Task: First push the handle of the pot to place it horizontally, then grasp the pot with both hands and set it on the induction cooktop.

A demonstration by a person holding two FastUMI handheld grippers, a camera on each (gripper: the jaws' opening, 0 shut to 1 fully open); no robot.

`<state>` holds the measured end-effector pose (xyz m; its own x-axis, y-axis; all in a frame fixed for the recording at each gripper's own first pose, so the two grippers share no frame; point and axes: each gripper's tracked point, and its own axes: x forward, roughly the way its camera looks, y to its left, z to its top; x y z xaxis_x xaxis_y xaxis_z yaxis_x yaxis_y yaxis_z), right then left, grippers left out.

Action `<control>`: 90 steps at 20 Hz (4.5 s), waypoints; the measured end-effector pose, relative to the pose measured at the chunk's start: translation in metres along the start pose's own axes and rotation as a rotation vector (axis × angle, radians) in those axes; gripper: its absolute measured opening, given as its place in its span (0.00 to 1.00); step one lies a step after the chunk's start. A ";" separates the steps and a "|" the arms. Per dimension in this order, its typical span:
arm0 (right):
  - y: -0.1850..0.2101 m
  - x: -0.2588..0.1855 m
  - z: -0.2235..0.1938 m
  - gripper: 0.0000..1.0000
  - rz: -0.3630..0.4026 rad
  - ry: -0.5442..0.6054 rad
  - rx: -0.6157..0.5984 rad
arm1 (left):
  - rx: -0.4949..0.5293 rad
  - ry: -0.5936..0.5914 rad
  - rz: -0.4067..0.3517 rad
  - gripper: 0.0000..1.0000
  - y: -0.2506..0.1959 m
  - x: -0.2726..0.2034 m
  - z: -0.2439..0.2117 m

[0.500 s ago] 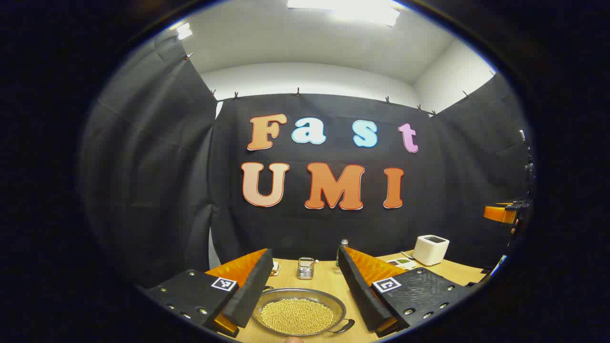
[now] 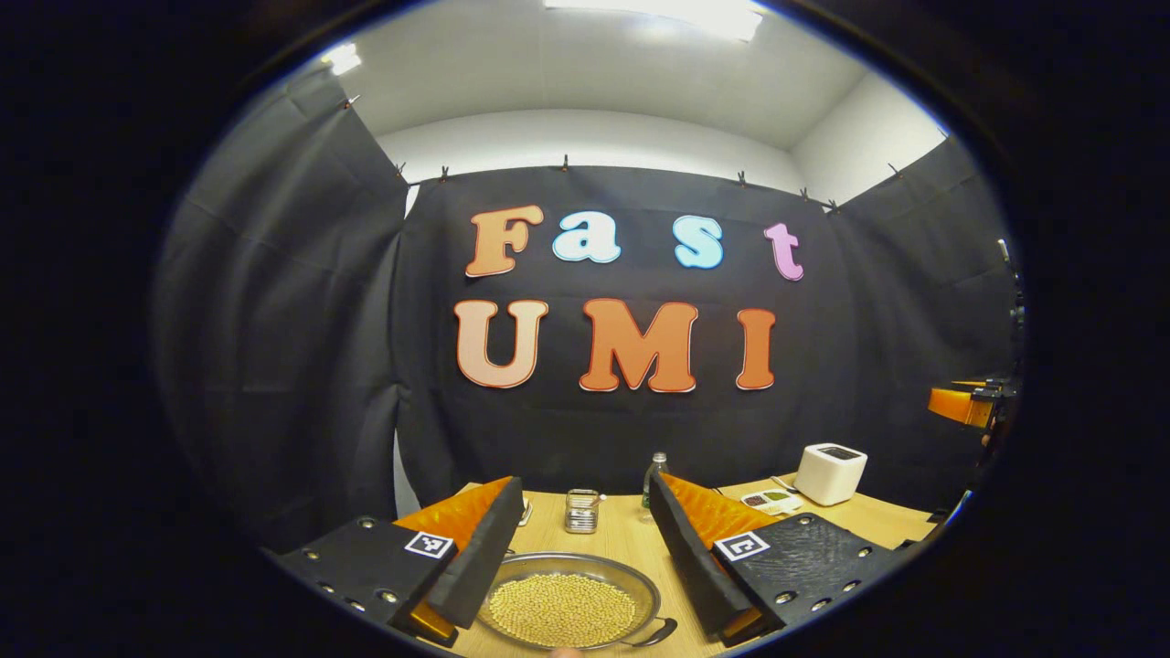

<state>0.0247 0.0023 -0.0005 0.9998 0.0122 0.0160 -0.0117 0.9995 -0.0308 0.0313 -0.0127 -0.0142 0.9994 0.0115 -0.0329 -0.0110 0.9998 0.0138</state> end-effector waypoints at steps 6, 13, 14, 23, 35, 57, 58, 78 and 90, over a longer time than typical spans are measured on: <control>0.002 0.010 -0.004 0.95 0.019 0.028 0.003 | -0.014 -0.034 0.002 0.87 -0.003 0.003 0.011; 0.004 0.006 -0.002 0.95 0.022 0.038 0.020 | -0.010 -0.044 -0.027 0.88 -0.010 0.007 0.016; 0.007 0.006 0.000 0.95 0.026 0.031 0.025 | -0.012 -0.038 -0.032 0.88 -0.009 0.008 0.014; 0.021 0.007 -0.001 0.95 0.055 0.029 0.033 | -0.017 -0.017 -0.034 0.75 0.004 0.006 -0.001; 0.023 0.006 -0.008 0.95 0.063 0.037 0.021 | -0.009 0.047 -0.157 0.02 -0.022 -0.005 -0.041; 0.023 0.012 -0.030 0.95 0.068 0.070 0.039 | 0.036 0.474 -0.264 0.02 -0.035 -0.077 -0.223; 0.022 0.012 -0.031 0.95 0.064 0.071 0.040 | 0.035 0.488 -0.262 0.02 -0.033 -0.079 -0.229; 0.016 0.006 -0.035 0.95 0.048 0.065 0.038 | 0.062 0.683 -0.265 0.02 -0.041 -0.084 -0.310; -0.006 0.010 -0.040 0.95 0.012 0.055 0.044 | 0.116 0.698 -0.263 0.02 -0.061 -0.060 -0.322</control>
<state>0.0353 -0.0045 -0.0406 0.9990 0.0235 -0.0389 -0.0230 0.9996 0.0136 -0.0385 -0.0701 -0.3348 0.7153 -0.1831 -0.6744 0.2674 0.9633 0.0221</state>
